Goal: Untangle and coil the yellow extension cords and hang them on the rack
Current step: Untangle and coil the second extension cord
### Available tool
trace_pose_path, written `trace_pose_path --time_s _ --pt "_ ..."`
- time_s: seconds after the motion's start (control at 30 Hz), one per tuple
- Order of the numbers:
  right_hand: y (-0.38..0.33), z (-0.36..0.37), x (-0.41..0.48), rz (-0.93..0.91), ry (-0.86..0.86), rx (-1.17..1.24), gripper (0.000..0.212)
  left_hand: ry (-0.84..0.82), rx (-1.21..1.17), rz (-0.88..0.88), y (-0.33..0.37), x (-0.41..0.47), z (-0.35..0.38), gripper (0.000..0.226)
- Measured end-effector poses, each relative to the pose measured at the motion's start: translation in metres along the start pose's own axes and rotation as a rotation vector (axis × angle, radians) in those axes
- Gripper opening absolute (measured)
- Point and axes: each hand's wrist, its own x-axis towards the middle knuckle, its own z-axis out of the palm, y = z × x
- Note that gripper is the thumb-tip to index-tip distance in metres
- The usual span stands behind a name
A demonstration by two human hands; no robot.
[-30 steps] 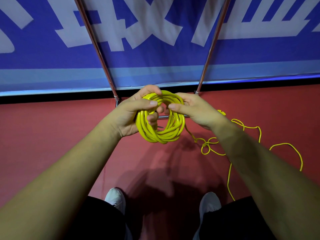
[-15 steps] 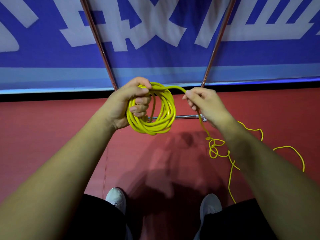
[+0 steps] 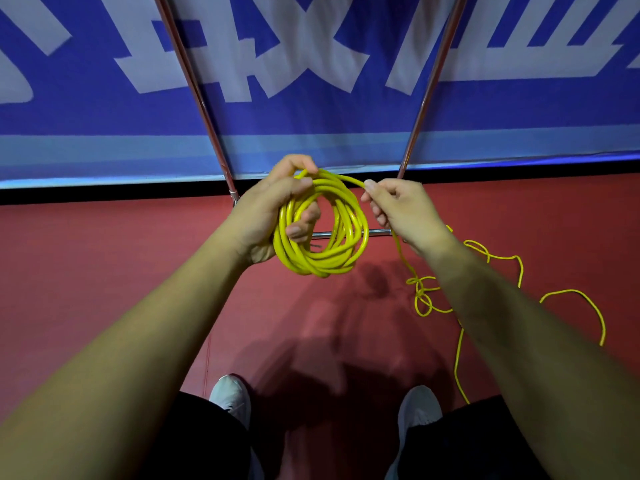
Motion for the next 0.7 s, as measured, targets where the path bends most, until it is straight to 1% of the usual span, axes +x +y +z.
trace_pose_path --time_s 0.07,0.13,0.17,0.23,0.3,0.4,0.5,0.57,0.63,0.7 --pt "0.005 0.002 0.000 0.029 -0.060 0.009 0.035 0.001 -0.040 0.055 0.001 0.003 0.000 0.013" --pt "0.010 0.002 0.000 0.050 -0.160 0.010 0.037 0.021 -0.102 0.097 0.001 0.004 0.002 0.011" --pt "0.013 0.000 -0.002 0.059 -0.216 -0.011 0.035 0.043 -0.146 0.120 0.003 0.004 0.002 0.010" --pt "0.022 -0.002 -0.005 0.098 -0.331 -0.028 0.024 0.127 -0.226 0.186 0.007 0.006 -0.001 0.009" --pt "0.033 -0.003 -0.008 0.160 -0.422 -0.019 0.019 0.219 -0.261 0.253 0.012 0.008 -0.009 0.013" --pt "0.045 0.002 -0.011 0.239 -0.460 -0.112 0.023 0.327 -0.257 0.308 0.016 0.011 -0.021 0.020" --pt "0.053 0.014 -0.015 0.290 -0.480 -0.209 0.016 0.406 -0.160 0.338 0.015 0.012 -0.028 0.020" --pt "0.054 0.020 -0.019 0.327 -0.490 -0.261 0.009 0.399 -0.134 0.335 0.014 0.012 -0.029 0.018" --pt "0.050 0.026 -0.021 0.315 -0.509 -0.294 0.010 0.370 -0.183 0.317 0.014 0.010 -0.031 0.022" --pt "0.041 0.032 -0.025 0.289 -0.539 -0.276 0.013 0.358 -0.236 0.328 0.015 0.009 -0.033 0.030"
